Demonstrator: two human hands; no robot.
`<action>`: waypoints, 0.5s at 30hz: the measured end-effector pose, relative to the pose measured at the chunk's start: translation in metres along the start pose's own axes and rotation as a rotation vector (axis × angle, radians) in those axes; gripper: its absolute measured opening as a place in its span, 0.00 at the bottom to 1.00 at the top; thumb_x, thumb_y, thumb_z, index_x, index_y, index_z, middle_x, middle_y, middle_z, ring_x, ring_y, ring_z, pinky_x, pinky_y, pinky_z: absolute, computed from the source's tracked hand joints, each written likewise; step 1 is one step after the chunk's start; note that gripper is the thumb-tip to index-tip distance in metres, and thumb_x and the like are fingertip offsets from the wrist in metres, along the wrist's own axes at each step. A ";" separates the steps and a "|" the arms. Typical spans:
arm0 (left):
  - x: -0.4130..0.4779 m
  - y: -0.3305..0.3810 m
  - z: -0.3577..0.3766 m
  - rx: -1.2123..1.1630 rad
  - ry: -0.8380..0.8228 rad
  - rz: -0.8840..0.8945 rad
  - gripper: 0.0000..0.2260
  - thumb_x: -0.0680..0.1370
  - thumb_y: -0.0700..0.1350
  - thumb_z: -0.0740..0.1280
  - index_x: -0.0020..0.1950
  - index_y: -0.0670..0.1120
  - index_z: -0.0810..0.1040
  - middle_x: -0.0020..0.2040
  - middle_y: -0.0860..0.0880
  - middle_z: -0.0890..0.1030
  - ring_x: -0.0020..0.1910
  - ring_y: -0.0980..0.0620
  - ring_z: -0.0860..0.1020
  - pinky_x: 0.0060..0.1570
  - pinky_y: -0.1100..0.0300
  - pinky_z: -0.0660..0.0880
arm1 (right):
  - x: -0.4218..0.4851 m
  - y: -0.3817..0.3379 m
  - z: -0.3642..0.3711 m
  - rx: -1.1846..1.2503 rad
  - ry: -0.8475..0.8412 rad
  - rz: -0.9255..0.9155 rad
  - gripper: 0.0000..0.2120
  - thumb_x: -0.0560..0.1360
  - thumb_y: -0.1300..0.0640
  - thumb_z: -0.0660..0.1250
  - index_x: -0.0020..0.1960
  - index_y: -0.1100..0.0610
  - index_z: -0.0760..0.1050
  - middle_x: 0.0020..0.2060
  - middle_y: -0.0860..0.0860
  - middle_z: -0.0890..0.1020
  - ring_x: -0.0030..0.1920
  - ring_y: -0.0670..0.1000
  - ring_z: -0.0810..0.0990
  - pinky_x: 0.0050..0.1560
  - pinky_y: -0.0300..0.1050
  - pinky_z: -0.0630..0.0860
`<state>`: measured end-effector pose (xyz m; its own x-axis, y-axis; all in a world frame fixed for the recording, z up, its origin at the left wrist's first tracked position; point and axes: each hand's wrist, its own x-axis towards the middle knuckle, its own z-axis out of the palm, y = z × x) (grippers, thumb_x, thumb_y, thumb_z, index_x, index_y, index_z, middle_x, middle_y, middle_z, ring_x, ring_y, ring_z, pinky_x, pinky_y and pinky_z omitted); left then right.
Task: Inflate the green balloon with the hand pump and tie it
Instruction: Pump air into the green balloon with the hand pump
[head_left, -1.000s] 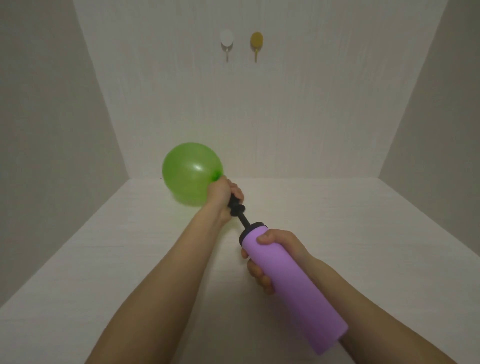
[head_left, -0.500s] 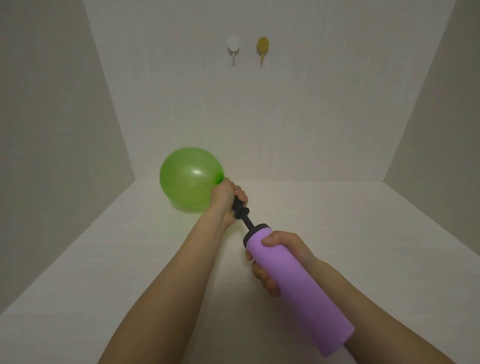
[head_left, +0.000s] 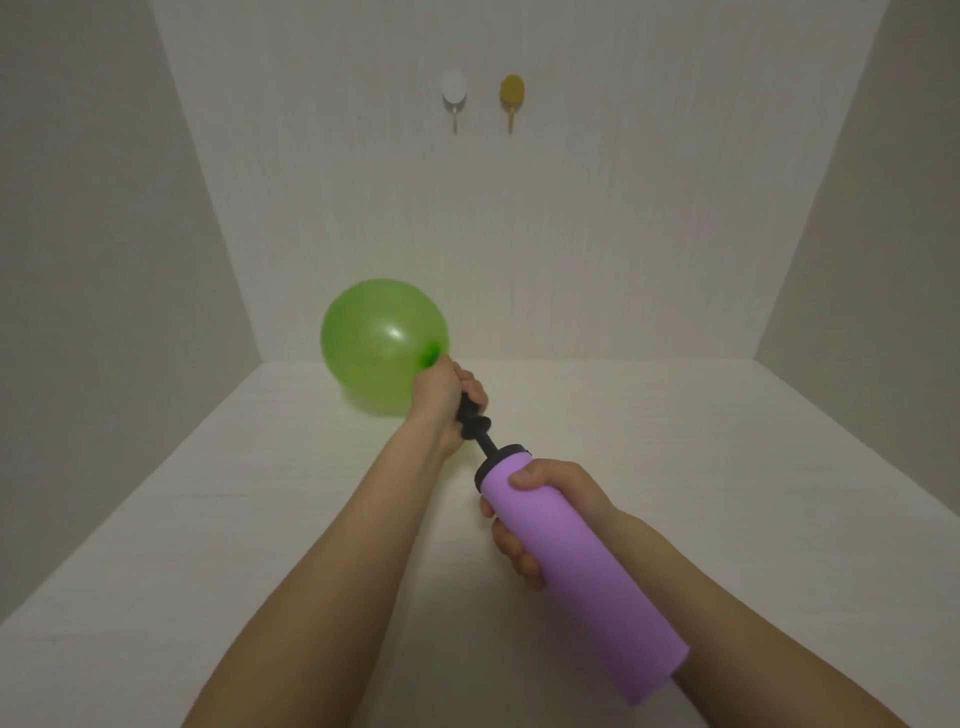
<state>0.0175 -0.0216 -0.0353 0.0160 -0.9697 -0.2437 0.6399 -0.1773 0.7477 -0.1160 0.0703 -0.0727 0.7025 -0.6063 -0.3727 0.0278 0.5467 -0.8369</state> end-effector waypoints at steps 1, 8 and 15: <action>-0.005 -0.009 0.004 0.014 -0.006 -0.006 0.17 0.82 0.42 0.50 0.32 0.47 0.59 0.18 0.55 0.61 0.13 0.59 0.60 0.17 0.74 0.59 | 0.001 -0.002 0.000 0.008 0.015 -0.008 0.29 0.47 0.49 0.78 0.42 0.61 0.73 0.25 0.56 0.77 0.21 0.54 0.76 0.25 0.36 0.73; -0.005 0.001 0.003 0.024 0.002 0.012 0.16 0.80 0.38 0.49 0.32 0.46 0.59 0.16 0.54 0.61 0.13 0.58 0.60 0.17 0.74 0.59 | -0.001 -0.001 0.004 0.032 0.028 -0.020 0.28 0.47 0.50 0.77 0.42 0.61 0.73 0.25 0.56 0.76 0.22 0.53 0.75 0.25 0.36 0.73; -0.001 0.001 -0.008 -0.035 0.021 0.010 0.16 0.81 0.41 0.50 0.33 0.47 0.60 0.18 0.54 0.62 0.14 0.59 0.61 0.17 0.73 0.59 | -0.003 -0.001 0.007 -0.041 0.072 0.035 0.17 0.58 0.51 0.69 0.41 0.61 0.74 0.25 0.56 0.77 0.22 0.53 0.76 0.26 0.37 0.74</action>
<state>0.0247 -0.0196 -0.0391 0.0390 -0.9676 -0.2495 0.6661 -0.1610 0.7282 -0.1131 0.0753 -0.0687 0.6497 -0.6277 -0.4288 -0.0266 0.5450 -0.8380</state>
